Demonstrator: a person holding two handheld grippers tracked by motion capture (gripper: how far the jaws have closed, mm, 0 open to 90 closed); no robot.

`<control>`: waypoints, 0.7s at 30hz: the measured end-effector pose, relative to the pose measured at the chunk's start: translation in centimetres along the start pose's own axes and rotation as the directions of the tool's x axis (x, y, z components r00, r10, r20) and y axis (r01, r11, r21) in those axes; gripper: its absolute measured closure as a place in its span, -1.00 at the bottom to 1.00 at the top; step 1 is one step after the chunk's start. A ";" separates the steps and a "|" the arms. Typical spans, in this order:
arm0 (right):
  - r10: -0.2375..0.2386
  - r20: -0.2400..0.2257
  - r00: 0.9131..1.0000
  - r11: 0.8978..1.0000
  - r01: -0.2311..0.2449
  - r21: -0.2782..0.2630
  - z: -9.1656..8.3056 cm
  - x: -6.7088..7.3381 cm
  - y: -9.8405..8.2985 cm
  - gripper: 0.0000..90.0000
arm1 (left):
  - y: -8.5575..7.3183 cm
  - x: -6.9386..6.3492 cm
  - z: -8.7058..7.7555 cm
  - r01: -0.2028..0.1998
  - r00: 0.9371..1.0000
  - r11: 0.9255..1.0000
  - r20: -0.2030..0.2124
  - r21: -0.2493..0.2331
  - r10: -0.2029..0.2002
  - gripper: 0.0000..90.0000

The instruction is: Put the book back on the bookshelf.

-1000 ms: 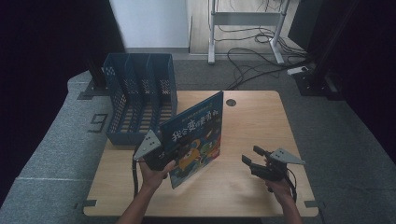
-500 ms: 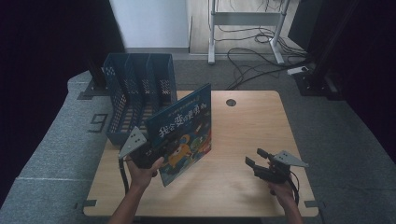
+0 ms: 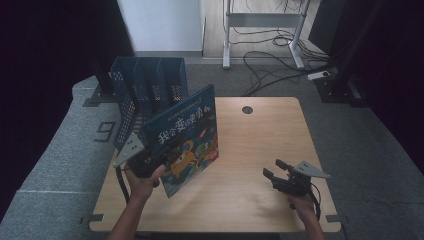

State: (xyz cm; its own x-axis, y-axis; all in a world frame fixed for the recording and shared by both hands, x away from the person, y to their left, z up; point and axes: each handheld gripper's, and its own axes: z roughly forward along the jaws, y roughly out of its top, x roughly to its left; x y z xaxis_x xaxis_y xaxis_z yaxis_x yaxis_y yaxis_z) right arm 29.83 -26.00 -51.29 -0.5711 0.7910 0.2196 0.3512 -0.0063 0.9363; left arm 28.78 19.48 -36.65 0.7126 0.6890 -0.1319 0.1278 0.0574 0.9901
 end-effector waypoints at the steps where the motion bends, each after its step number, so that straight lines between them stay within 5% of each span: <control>1: 0.002 -0.001 1.000 1.000 -0.002 0.000 0.0 0.0 0.0 -0.34 | 0.1 0.1 -0.1 0.001 1.000 1.000 -0.004 -0.006 -0.001 0.83; 21: 0.030 0.046 0.999 0.999 -0.031 0.016 0.3 -0.9 -0.7 -0.35 | 1.1 1.5 -1.6 0.014 0.997 0.997 -0.070 -0.073 -0.019 0.83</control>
State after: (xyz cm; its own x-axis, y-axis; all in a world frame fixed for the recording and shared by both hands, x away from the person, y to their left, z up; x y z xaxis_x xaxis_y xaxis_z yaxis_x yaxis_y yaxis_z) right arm 30.38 -26.54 -52.23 -0.5258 0.8175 0.2350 0.3805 -0.0210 0.9246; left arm 28.89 21.74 -35.65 0.6603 0.7364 -0.1473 0.0869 0.1199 0.9890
